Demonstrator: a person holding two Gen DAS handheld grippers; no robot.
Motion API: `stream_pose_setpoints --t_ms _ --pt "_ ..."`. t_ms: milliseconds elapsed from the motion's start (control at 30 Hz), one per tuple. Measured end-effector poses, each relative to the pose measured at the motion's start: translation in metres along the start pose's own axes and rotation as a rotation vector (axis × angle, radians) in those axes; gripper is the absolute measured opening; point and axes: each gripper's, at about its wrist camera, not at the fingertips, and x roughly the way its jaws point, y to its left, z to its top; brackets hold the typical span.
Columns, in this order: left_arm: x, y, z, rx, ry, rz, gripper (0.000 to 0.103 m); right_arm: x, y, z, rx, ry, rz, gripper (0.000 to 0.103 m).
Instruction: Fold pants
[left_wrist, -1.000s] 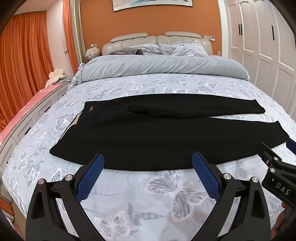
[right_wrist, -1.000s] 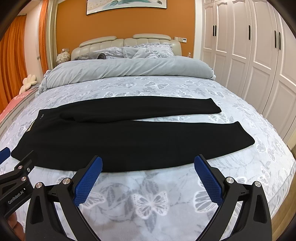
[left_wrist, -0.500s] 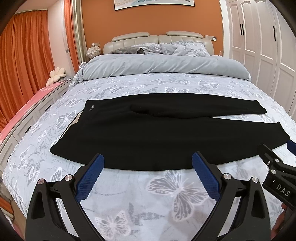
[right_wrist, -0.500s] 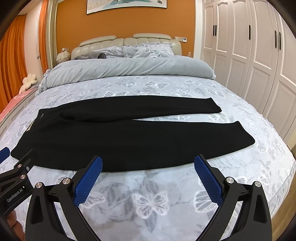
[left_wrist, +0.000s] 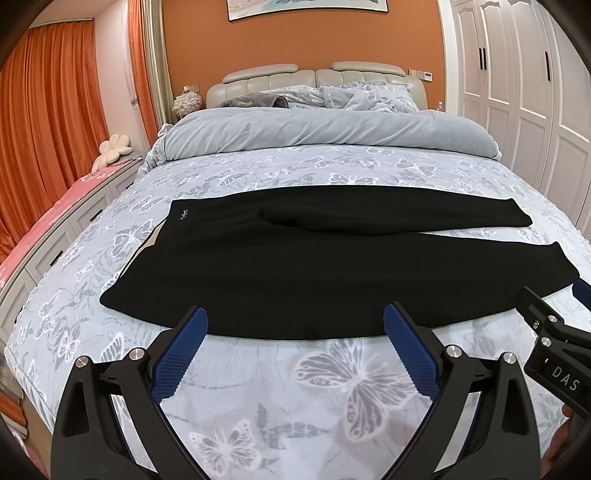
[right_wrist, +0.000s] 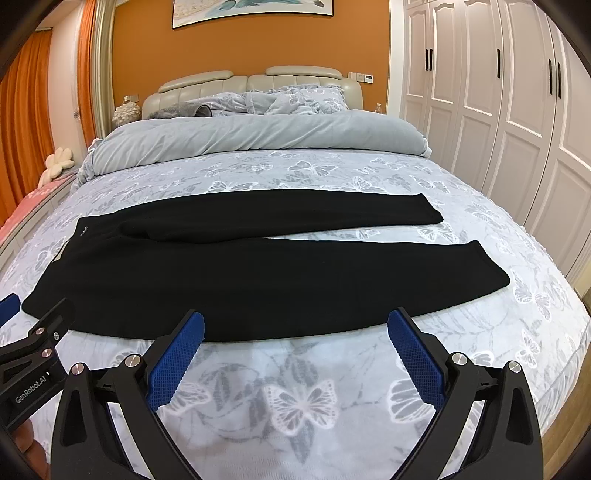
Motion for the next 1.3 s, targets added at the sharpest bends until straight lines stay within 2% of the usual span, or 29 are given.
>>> stream_pose_setpoints --t_ms 633,767,900,967,1033,1133,1200,1267,1300 --pt "0.001 0.0 0.0 0.001 0.007 -0.003 0.094 0.005 0.003 -0.003 0.001 0.013 0.007 0.098" --pt "0.007 0.012 0.007 -0.006 0.041 -0.071 0.095 0.017 -0.004 0.005 -0.027 0.084 0.074 0.098" --pt "0.024 0.052 0.039 -0.041 0.051 -0.114 0.097 0.032 -0.048 0.036 -0.049 0.114 0.125 0.098" --pt "0.042 0.077 0.059 -0.058 0.056 -0.102 0.098 0.051 -0.079 0.054 -0.038 0.128 0.128 0.098" --pt "0.074 0.107 0.084 -0.078 0.075 -0.05 0.098 0.081 -0.115 0.074 -0.029 0.142 0.107 0.098" --pt "0.14 0.148 0.117 -0.092 0.132 0.036 0.098 0.154 -0.175 0.109 0.033 0.185 0.026 0.098" --pt "0.196 0.173 0.137 -0.096 0.191 0.063 0.098 0.196 -0.204 0.126 0.088 0.205 0.022 0.098" --pt "0.236 0.19 0.149 -0.109 0.236 0.079 0.098 0.237 -0.229 0.14 0.135 0.227 0.017 0.098" --pt "0.267 0.201 0.156 -0.123 0.259 0.117 0.098 0.26 -0.24 0.147 0.159 0.243 0.008 0.098"
